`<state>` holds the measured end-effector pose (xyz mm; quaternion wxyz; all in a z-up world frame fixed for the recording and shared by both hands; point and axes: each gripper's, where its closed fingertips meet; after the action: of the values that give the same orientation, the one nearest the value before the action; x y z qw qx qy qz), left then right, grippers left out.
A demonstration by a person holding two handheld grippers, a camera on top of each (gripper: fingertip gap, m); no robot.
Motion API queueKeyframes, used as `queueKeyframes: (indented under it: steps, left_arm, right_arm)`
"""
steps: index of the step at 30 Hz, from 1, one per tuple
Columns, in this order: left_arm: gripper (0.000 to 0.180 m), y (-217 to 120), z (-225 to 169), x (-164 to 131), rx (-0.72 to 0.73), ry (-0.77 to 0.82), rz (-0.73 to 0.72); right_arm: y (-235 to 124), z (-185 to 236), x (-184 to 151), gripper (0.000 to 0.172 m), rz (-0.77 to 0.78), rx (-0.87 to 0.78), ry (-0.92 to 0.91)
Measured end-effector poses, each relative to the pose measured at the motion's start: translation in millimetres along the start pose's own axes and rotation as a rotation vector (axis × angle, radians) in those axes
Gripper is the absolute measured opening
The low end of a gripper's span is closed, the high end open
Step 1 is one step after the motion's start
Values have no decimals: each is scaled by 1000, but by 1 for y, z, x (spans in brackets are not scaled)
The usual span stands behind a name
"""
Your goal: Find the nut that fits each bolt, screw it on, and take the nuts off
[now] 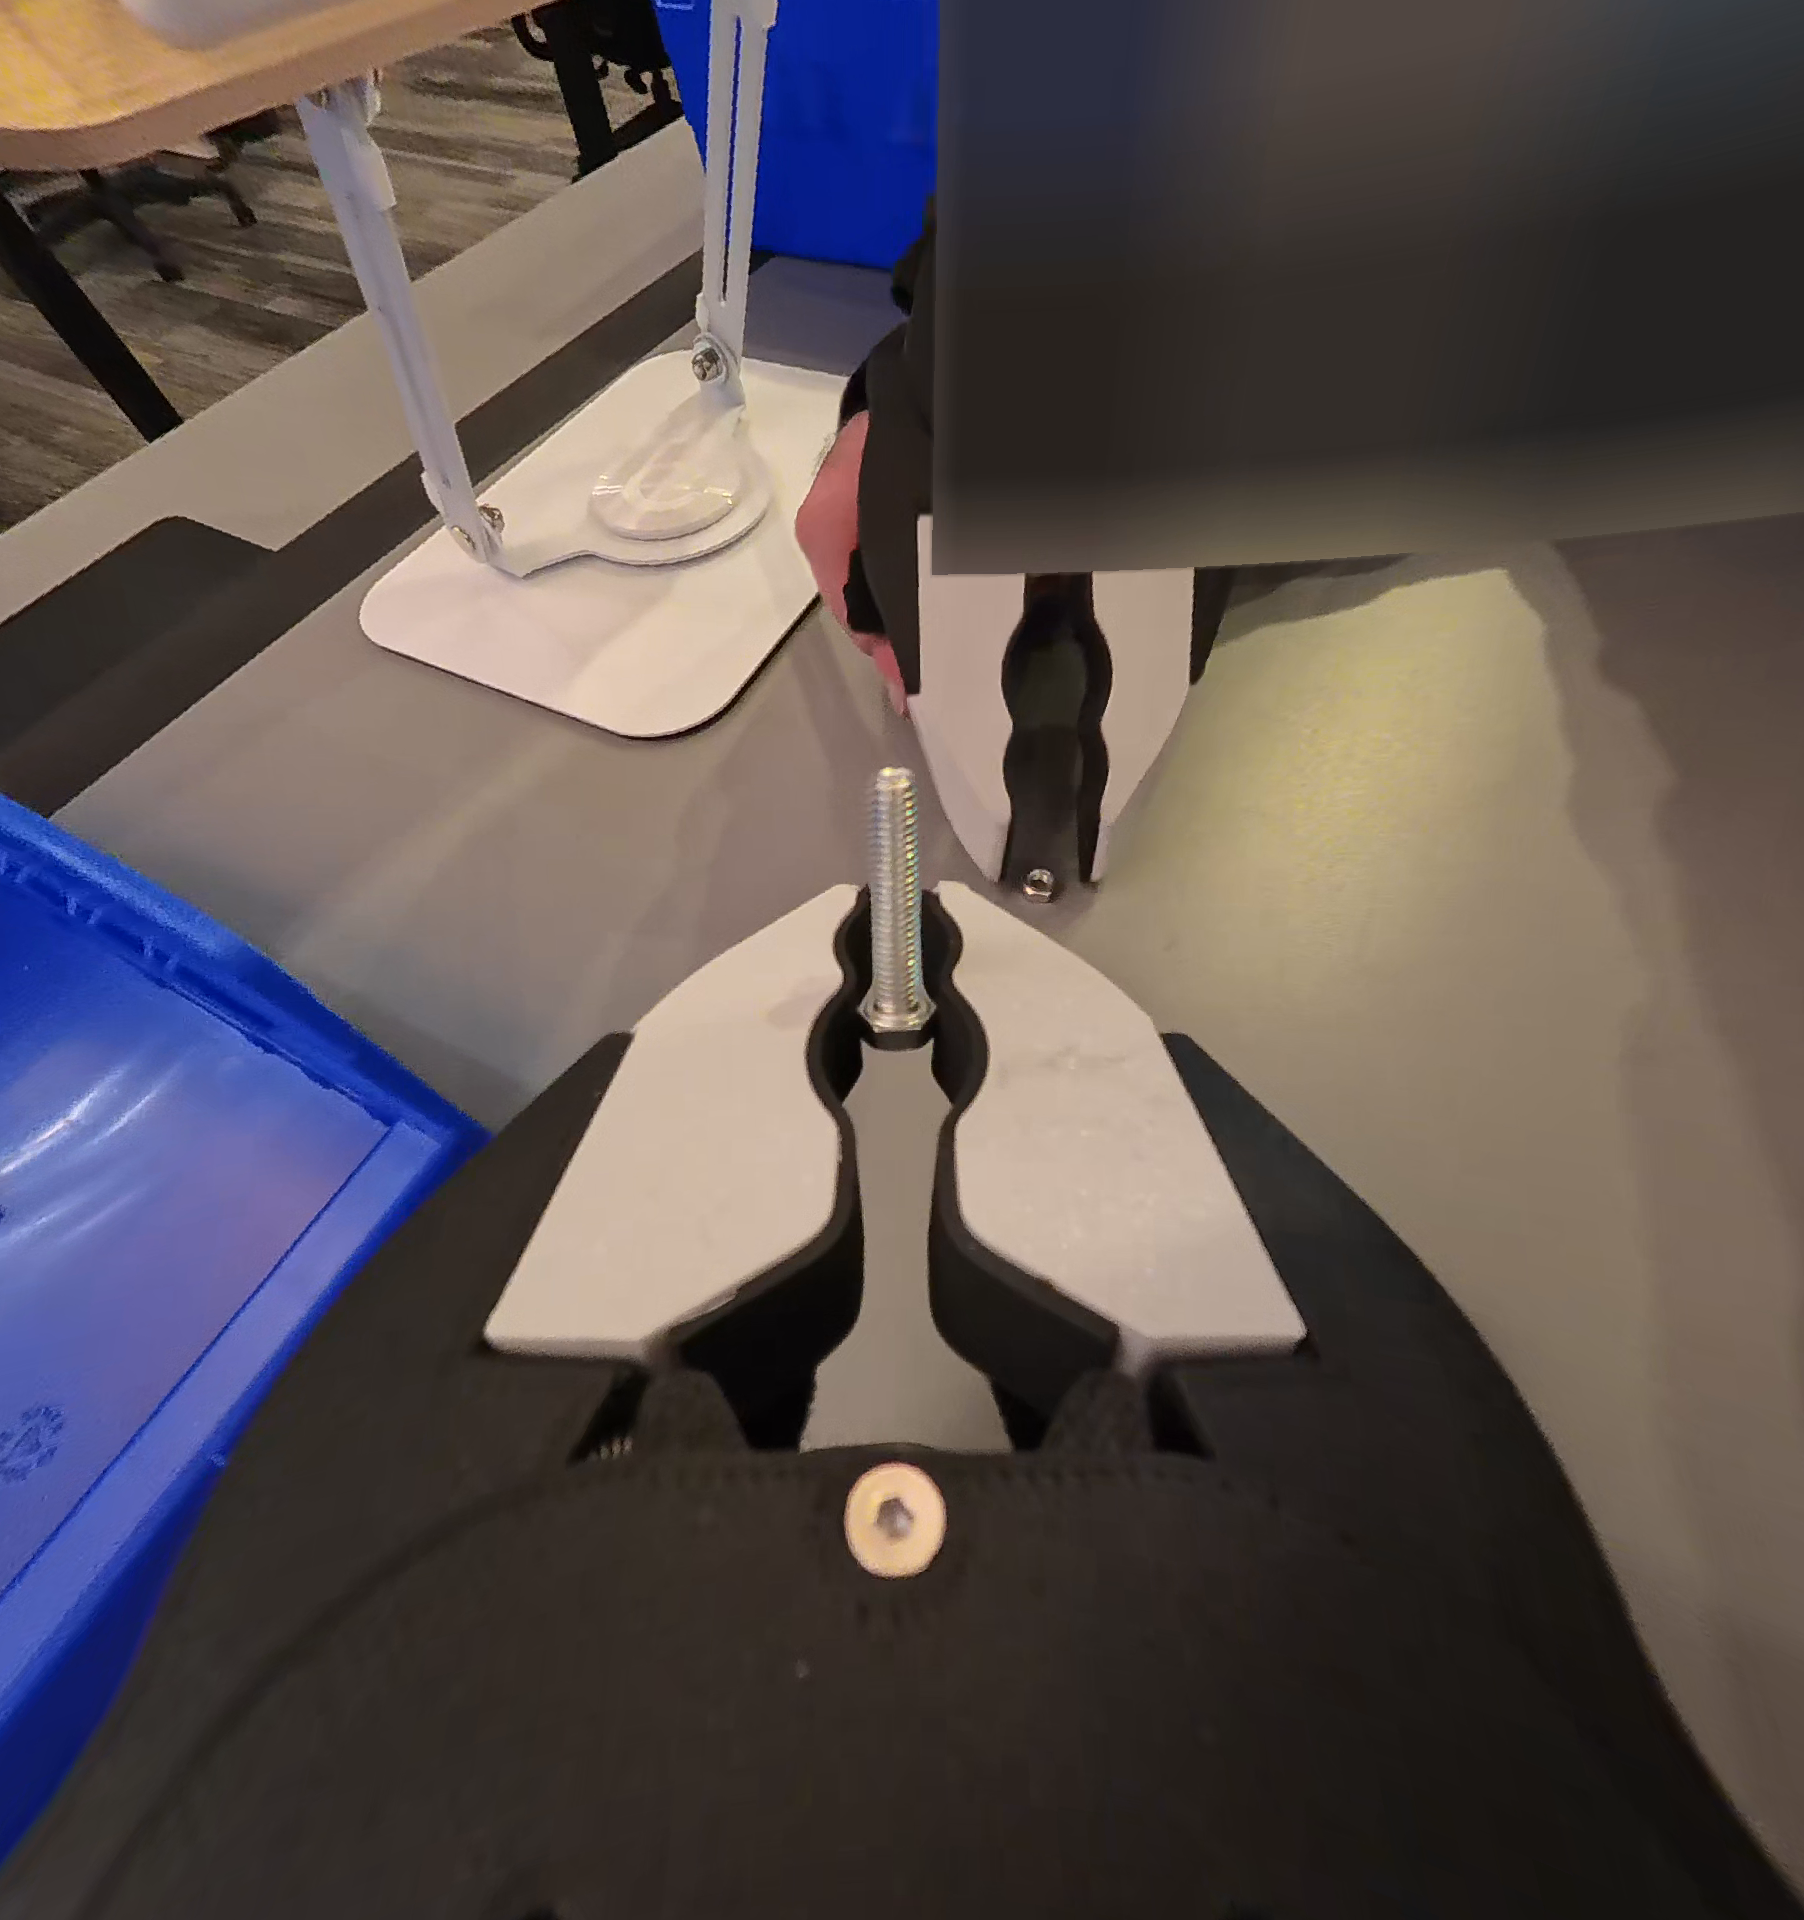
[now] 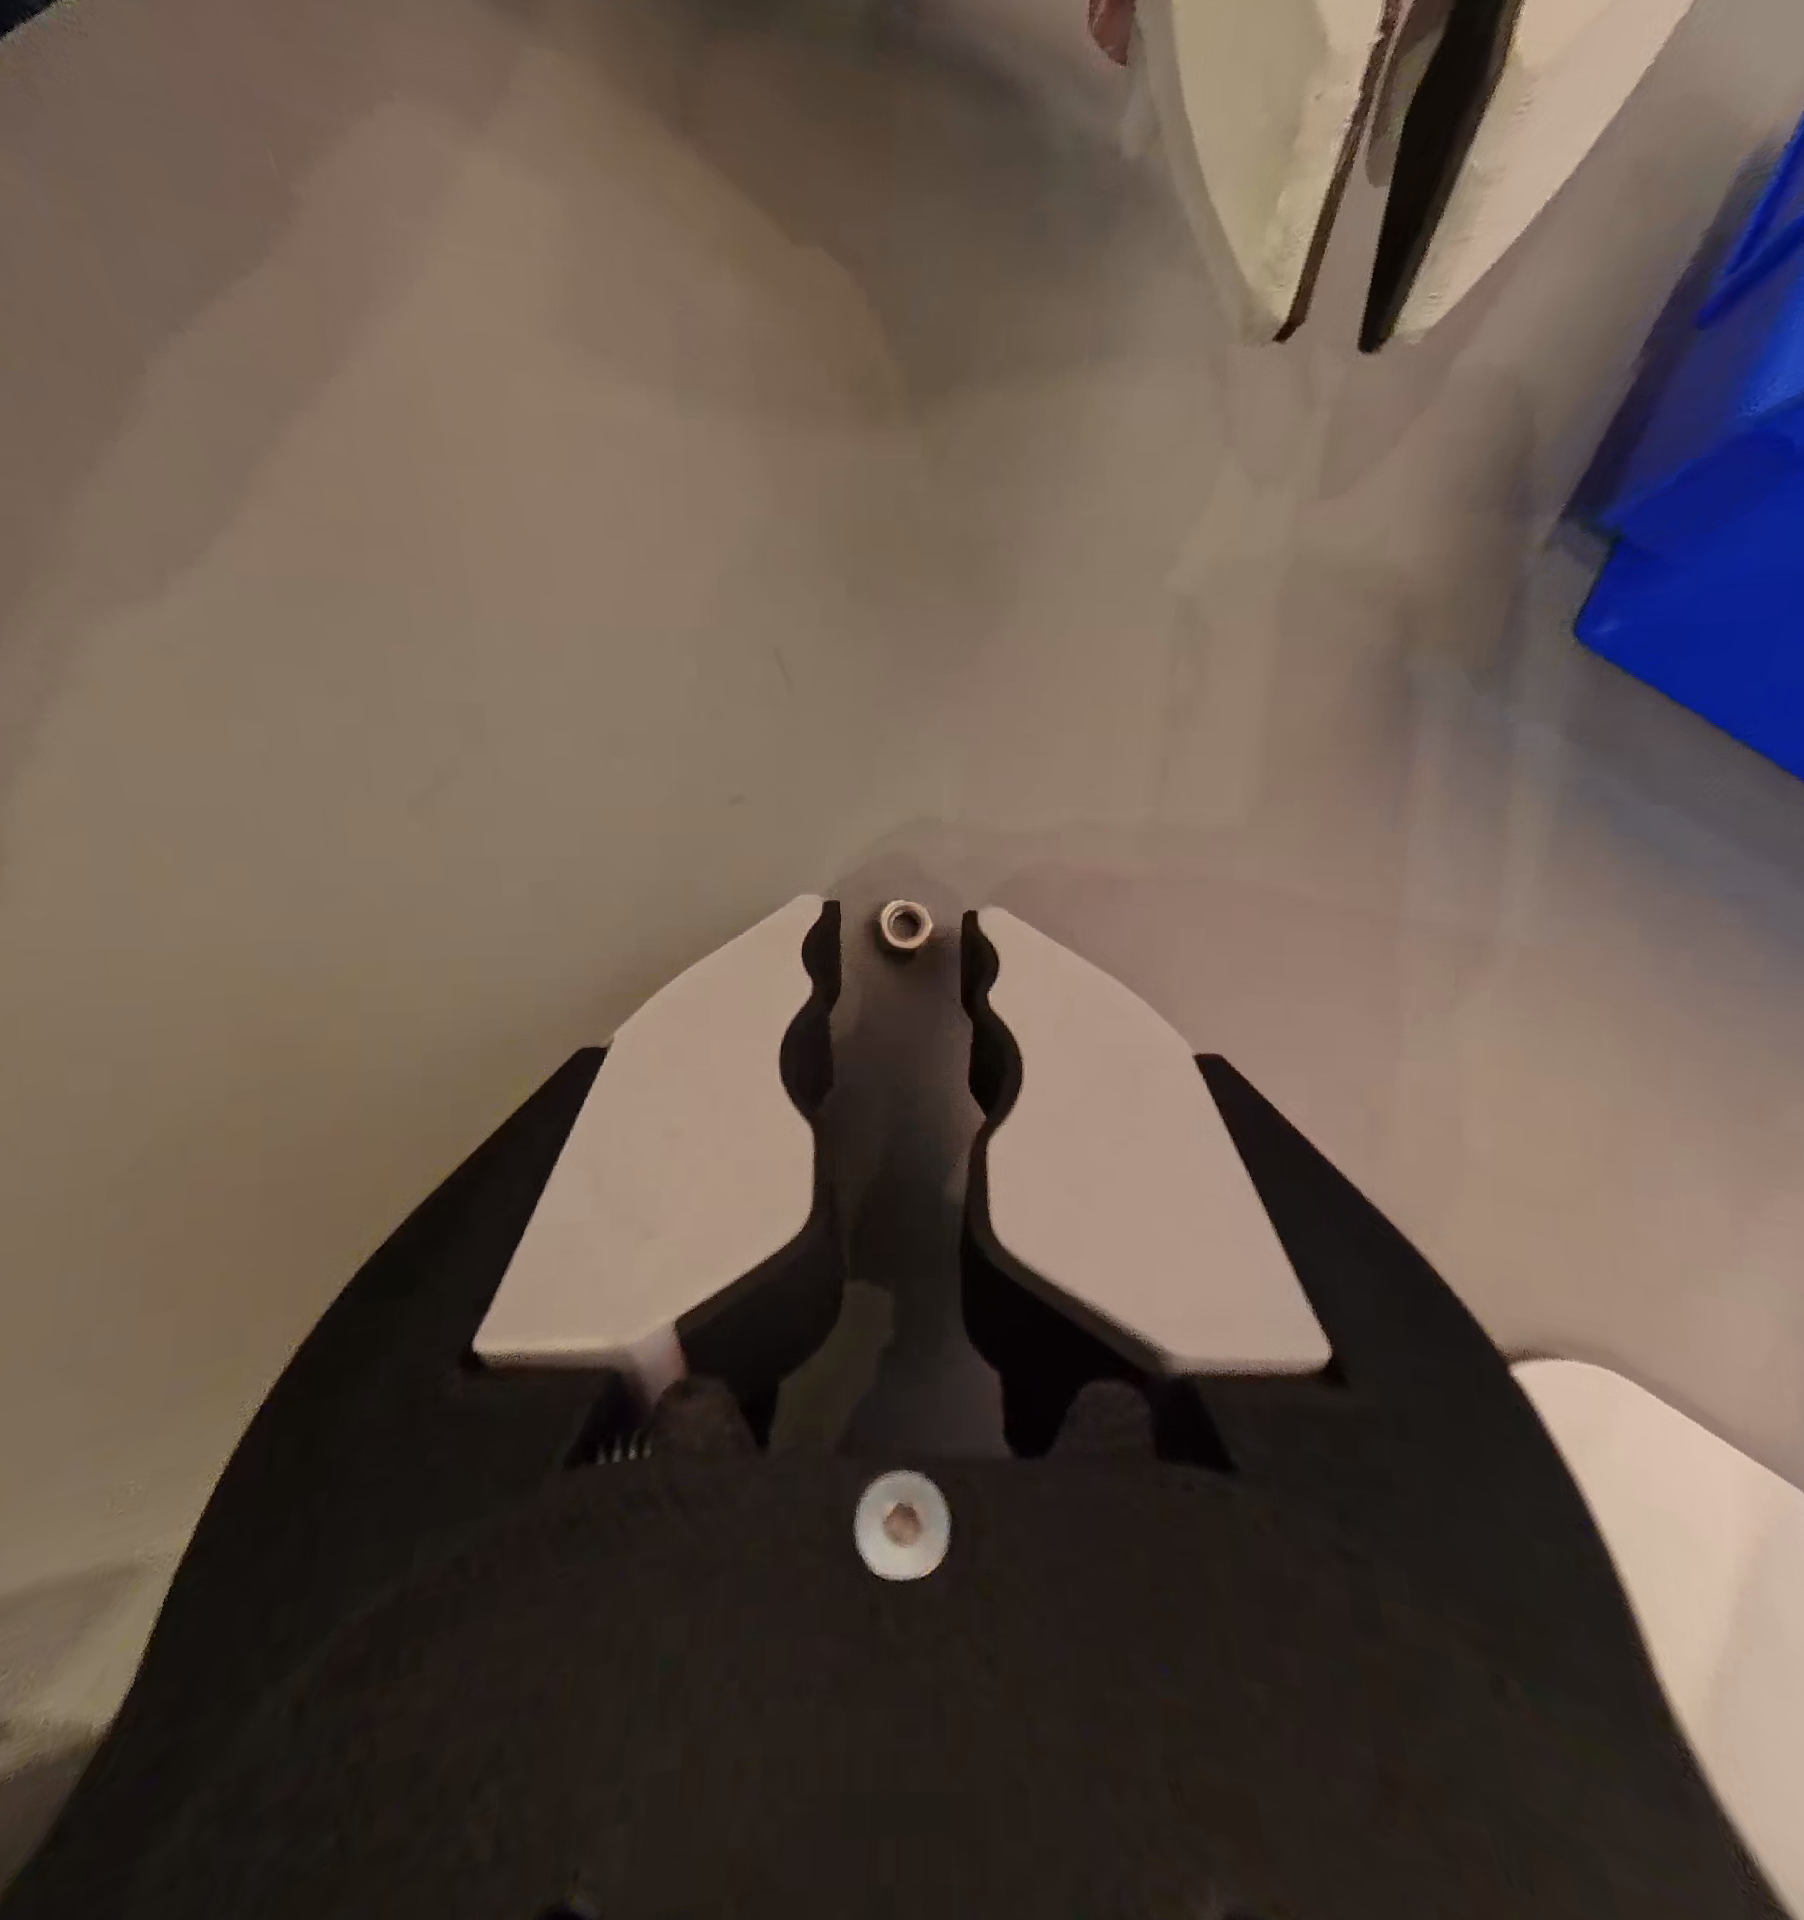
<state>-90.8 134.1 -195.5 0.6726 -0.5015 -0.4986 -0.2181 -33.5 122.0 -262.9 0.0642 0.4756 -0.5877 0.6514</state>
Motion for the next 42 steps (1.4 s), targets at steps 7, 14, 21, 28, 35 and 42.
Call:
queueKeyframes:
  steps: [7,14,21,28,35,42]
  left_arm:
    - [8,1,-1,2,-10,-6,-7]
    - [8,4,-1,0,-18,-12,3]
    - [8,6,-3,-1,-30,-11,11]
    - [8,8,-2,-2,-34,-15,15]
    - [8,6,2,1,-15,-19,-11]
    - [8,7,2,9,-71,-84,-94]
  right_arm:
    - [4,3,1,19,4,76,-35]
    - [4,2,0,16,32,135,-52]
    - [1,3,-2,14,67,166,-69]
    - [1,5,-2,11,68,169,-82]
    - [-2,-2,2,10,16,132,-59]
    - [-53,-34,54,10,-302,-27,5]
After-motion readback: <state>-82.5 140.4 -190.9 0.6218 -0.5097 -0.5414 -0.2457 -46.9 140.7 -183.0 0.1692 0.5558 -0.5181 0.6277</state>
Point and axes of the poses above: each gripper's, where its closed fingertips meet, y out along the fingers, x out of its top, z = x × y across the jaws, and after that the axes turned 4 degrees about -y, right-handed
